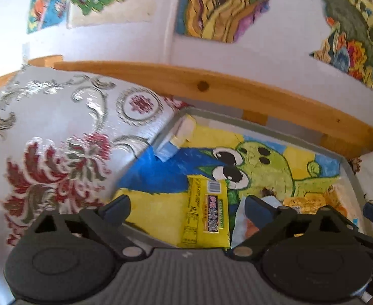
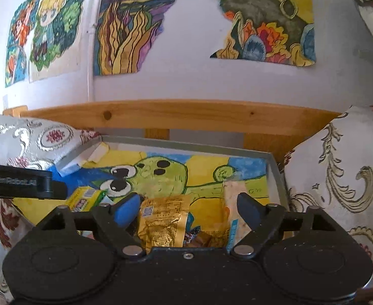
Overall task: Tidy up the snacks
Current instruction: 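Lower the wafer bar into the tray with the left tool while the right tool lowers the gold pouch there, then open both tools and withdraw them from the tray toward the remaining snacks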
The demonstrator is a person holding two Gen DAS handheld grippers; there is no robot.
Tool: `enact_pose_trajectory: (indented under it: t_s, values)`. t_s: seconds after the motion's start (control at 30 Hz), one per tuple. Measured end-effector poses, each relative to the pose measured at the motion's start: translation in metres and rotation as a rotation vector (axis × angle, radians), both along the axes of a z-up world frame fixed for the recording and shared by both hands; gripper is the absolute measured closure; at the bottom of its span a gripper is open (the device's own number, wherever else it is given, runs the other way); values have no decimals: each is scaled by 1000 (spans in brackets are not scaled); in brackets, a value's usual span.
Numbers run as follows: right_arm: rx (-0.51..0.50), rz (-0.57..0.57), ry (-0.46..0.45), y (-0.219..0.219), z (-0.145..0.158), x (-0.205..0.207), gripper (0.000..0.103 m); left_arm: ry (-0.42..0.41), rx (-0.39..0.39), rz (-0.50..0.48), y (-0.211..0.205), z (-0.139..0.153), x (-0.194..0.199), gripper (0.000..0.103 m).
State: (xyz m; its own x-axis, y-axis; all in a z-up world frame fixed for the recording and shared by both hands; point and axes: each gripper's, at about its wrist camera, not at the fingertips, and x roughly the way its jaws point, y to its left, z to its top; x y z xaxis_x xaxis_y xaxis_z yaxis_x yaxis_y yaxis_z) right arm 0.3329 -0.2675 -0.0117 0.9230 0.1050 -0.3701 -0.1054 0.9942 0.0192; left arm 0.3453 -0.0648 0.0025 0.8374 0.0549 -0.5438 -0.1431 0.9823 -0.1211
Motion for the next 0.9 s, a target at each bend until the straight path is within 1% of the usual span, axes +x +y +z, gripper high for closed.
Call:
enact_pose_trajectory:
  t_s: [0.17, 0.37, 0.7, 0.8, 0.9]
  values:
    - [36, -2, -16, -8, 14, -21, 7, -41, -18, 25, 6, 12, -27, 1]
    - [34, 11, -37, -14, 31, -55, 2, -67, -39, 38, 10, 18, -64, 1]
    - [-11, 35, -98, -19, 49, -122, 1, -84, -55, 39, 19, 22, -124, 1]
    - [-5, 34, -119, -21, 52, -141, 1, -85, -50, 36, 24, 22, -141, 1]
    - [19, 35, -109, -22, 53, -155, 1, -88, -45, 37, 28, 22, -158, 1]
